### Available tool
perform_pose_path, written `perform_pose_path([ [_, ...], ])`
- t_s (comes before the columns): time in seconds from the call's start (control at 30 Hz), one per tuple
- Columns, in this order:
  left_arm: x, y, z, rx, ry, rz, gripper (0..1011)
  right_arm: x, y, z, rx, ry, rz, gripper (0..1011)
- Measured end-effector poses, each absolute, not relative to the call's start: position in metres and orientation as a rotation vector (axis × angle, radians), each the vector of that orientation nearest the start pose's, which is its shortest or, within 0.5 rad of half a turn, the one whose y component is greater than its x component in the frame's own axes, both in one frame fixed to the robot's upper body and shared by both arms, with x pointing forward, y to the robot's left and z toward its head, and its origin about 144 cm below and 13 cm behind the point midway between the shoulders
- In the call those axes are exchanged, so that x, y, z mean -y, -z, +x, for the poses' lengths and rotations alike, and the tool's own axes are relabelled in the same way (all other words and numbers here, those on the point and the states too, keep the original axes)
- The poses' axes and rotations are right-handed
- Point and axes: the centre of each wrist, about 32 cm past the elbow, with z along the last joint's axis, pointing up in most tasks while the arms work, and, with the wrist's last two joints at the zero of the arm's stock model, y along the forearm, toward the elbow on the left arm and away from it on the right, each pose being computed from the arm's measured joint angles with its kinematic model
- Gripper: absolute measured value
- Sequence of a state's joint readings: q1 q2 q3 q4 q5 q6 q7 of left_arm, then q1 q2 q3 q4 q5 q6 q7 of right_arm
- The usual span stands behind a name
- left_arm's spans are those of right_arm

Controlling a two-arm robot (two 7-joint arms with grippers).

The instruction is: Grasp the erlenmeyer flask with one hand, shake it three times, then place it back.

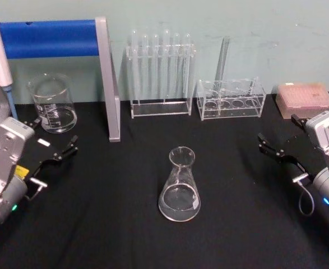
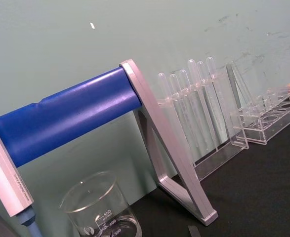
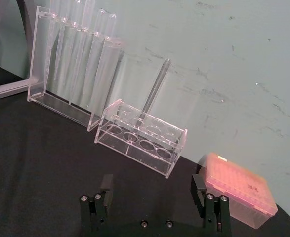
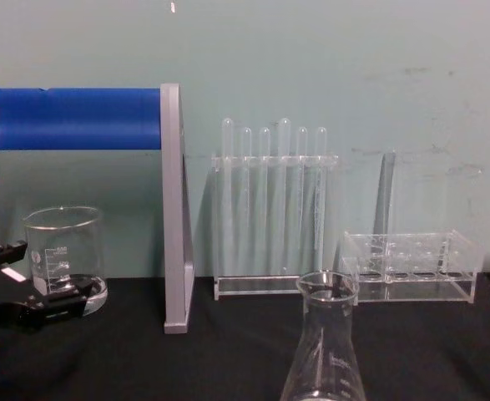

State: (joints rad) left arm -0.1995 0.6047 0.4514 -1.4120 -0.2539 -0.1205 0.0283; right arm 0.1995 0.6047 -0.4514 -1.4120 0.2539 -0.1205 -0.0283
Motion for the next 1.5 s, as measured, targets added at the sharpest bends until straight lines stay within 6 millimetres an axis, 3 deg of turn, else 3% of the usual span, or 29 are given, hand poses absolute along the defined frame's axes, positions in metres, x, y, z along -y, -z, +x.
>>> perform_pose_path([
  [0.73,-0.31,-1.14,0.489,0.285,-1.248,0.305,1001,0.312,-1.142,0.488,0.276,1.229,-0.295,1003],
  [1.5,-0.31,-1.14,0.489,0.285,-1.248,0.305,1001,0.325,-1.171,0.46,0.14,0.89,-0.173,1002],
])
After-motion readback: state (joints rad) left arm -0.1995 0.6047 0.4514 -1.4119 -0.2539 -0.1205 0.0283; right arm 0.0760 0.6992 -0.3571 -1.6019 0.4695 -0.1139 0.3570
